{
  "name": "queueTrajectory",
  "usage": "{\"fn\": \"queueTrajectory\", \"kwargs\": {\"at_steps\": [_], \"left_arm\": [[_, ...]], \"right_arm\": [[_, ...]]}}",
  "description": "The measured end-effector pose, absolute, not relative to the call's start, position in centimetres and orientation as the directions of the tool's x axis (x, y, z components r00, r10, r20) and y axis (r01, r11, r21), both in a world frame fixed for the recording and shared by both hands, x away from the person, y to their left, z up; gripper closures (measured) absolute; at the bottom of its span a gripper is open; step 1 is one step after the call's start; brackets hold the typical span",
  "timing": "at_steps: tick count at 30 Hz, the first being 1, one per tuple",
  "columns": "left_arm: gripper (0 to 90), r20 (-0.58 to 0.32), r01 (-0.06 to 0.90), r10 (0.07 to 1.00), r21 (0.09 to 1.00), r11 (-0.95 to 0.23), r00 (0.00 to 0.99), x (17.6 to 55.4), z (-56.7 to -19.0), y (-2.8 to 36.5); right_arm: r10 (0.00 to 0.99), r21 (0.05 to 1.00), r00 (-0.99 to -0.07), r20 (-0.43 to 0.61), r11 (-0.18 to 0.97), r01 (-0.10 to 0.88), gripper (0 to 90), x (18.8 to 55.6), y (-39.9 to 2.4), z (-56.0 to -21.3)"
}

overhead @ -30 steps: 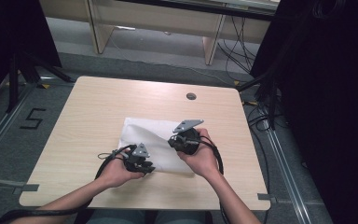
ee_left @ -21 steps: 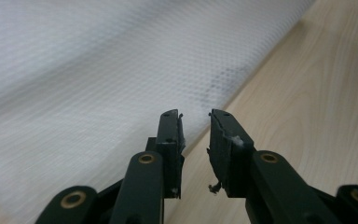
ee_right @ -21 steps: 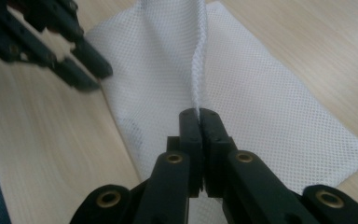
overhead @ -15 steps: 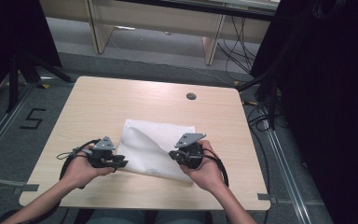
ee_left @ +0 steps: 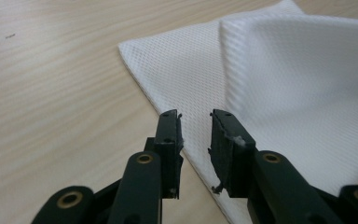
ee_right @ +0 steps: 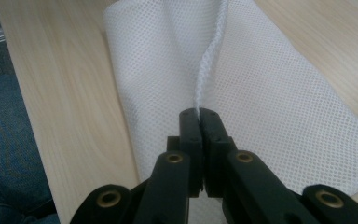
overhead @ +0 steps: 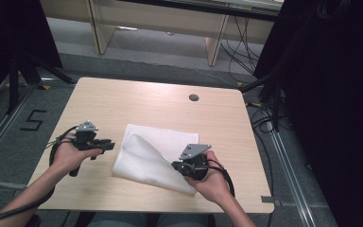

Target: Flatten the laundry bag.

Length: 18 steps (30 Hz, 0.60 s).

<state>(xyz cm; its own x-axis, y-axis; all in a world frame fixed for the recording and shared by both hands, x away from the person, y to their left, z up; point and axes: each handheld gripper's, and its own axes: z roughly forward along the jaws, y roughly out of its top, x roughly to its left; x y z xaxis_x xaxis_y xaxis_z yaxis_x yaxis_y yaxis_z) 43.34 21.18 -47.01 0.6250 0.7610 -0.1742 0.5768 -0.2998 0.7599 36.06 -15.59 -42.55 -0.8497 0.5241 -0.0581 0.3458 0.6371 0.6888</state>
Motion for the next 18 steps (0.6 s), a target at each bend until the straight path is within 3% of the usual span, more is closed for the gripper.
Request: {"fn": "queueTrajectory", "kwargs": {"at_steps": [2,9,12,13,18], "left_arm": [[72.2,-0.166,0.573,0.735,0.743,-0.345,0.658,45.7,-47.6,20.0],[76.8,-0.182,0.568,0.636,0.670,-0.478,0.750,48.7,-50.0,17.1],[78.2,-0.191,0.575,0.630,0.658,-0.487,0.753,48.9,-50.7,16.9],[79.3,-0.235,0.599,0.631,0.657,-0.457,0.739,49.1,-50.8,17.1],[81.7,-0.225,0.596,0.638,0.662,-0.455,0.737,49.0,-50.9,17.2]], "right_arm": [[0.515,0.692,-0.855,-0.060,0.639,0.335,89.9,36.1,-15.6,-42.4],[0.507,0.684,-0.858,-0.083,0.655,0.321,89.9,36.4,-15.3,-42.4],[0.490,0.684,-0.866,-0.098,0.665,0.299,90.0,36.5,-15.2,-42.3],[0.495,0.686,-0.863,-0.099,0.662,0.302,90.0,36.3,-15.2,-42.1],[0.467,0.688,-0.879,-0.093,0.668,0.282,90.0,35.9,-15.2,-41.9]]}}
